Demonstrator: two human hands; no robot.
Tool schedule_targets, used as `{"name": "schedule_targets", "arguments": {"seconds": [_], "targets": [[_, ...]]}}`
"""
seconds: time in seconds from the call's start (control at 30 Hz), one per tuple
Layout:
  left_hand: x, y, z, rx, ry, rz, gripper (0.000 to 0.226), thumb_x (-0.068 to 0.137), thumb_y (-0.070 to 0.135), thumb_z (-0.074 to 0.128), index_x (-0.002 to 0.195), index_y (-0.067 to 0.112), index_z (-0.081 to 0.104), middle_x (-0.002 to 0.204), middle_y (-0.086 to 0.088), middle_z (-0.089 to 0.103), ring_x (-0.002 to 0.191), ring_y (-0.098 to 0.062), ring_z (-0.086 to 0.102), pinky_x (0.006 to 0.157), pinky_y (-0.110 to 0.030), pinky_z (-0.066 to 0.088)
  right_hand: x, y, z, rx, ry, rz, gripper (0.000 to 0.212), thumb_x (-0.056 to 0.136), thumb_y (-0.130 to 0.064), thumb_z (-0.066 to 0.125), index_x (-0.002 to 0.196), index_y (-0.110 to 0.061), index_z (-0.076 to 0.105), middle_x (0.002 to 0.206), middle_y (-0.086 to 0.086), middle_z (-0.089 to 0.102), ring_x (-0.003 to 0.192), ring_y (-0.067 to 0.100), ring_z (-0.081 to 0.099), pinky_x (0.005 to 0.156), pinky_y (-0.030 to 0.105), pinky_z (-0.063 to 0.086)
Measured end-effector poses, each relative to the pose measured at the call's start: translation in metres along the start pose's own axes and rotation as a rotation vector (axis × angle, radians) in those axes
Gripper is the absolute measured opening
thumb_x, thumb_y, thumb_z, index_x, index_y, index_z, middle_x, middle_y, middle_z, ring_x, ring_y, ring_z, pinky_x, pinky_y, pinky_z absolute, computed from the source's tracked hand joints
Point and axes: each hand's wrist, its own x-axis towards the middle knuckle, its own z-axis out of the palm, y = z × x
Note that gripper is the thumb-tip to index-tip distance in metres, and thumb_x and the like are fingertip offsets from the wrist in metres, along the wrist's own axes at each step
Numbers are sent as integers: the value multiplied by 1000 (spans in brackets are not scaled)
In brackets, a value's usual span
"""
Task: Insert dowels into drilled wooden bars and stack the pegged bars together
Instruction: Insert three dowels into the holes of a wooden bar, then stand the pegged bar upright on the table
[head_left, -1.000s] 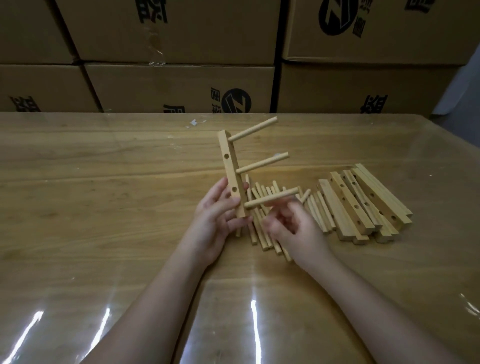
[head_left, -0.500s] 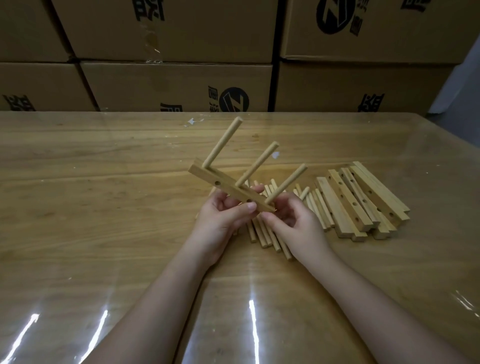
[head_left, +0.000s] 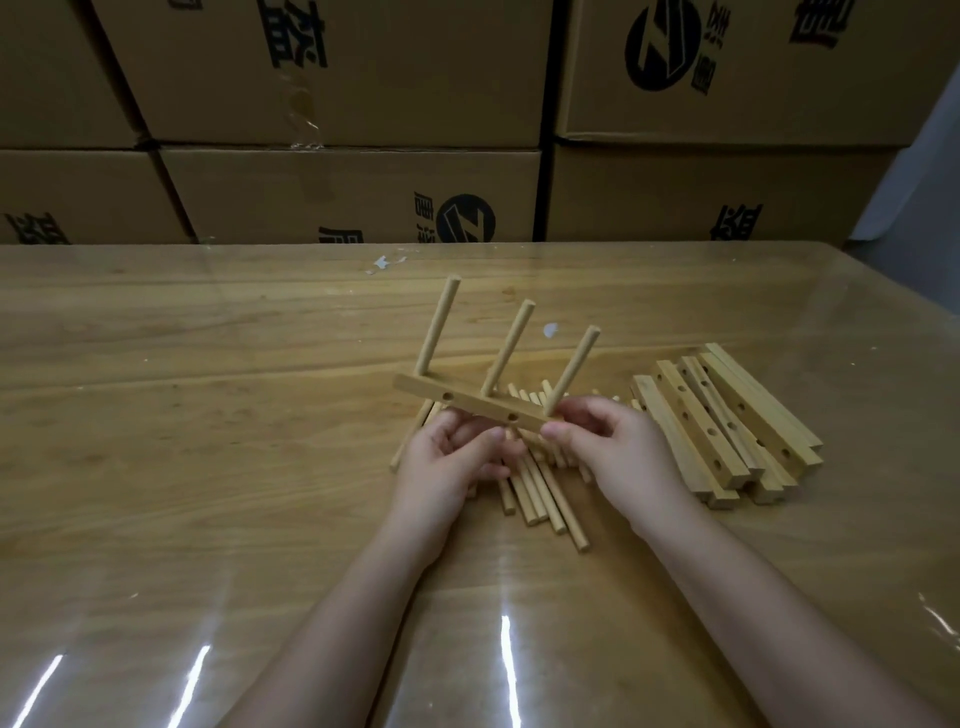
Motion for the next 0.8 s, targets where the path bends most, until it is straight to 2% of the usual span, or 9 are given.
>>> {"name": "schedule_targets", "arguments": {"seconds": [0.1, 0.17, 0.37, 0.5, 0.67, 0.8], "targets": [[-2, 1, 2, 53, -9, -30, 24, 91, 0, 55, 112, 12, 59, 97, -7, 74, 71, -13, 69, 56, -18, 51, 27, -2, -8, -150, 12, 31, 22, 80, -28, 70, 102, -30, 67, 83, -18, 64, 78, -6, 58, 60, 10, 40], [-5, 2, 2, 115, -36, -35, 22, 92, 1, 54, 111, 10, 61, 91, -4, 75, 67, -10, 66, 55, -17, 50, 55, -7, -14, -198, 17, 43, 26, 81, -27, 69, 106, -30, 65, 87, -20, 62, 82, -4, 56, 63, 12, 40], [-8, 5, 5, 152, -42, -53, 20, 92, -5, 51, 106, 5, 61, 76, -3, 71, 61, -9, 63, 54, -18, 48, 148, -12, -26, -299, 26, 69, 28, 80, -24, 70, 108, -23, 65, 101, -5, 66, 96, 14, 60, 82, 30, 46], [-8, 6, 9, 180, -46, -73, 21, 92, -7, 50, 99, 5, 65, 74, -3, 71, 59, -9, 62, 52, -18, 48, 201, -13, -17, -303, 85, 118, 32, 80, -22, 71, 111, -18, 66, 109, 2, 67, 101, 19, 60, 93, 37, 46], [-8, 2, 7, 200, -38, -43, 25, 89, -11, 52, 92, 7, 68, 73, -7, 72, 57, -12, 62, 52, -20, 48, 246, -6, 0, -323, 92, 160, 35, 82, -19, 71, 116, -16, 65, 118, 4, 64, 109, 22, 58, 92, 30, 44], [-6, -2, 6, 186, -48, -41, 20, 89, -8, 56, 93, 7, 69, 76, -12, 72, 59, -16, 64, 54, -21, 48, 265, 3, 10, -369, 59, 166, 36, 82, -18, 71, 117, -16, 64, 122, 4, 62, 114, 23, 55, 94, 30, 41]]}}
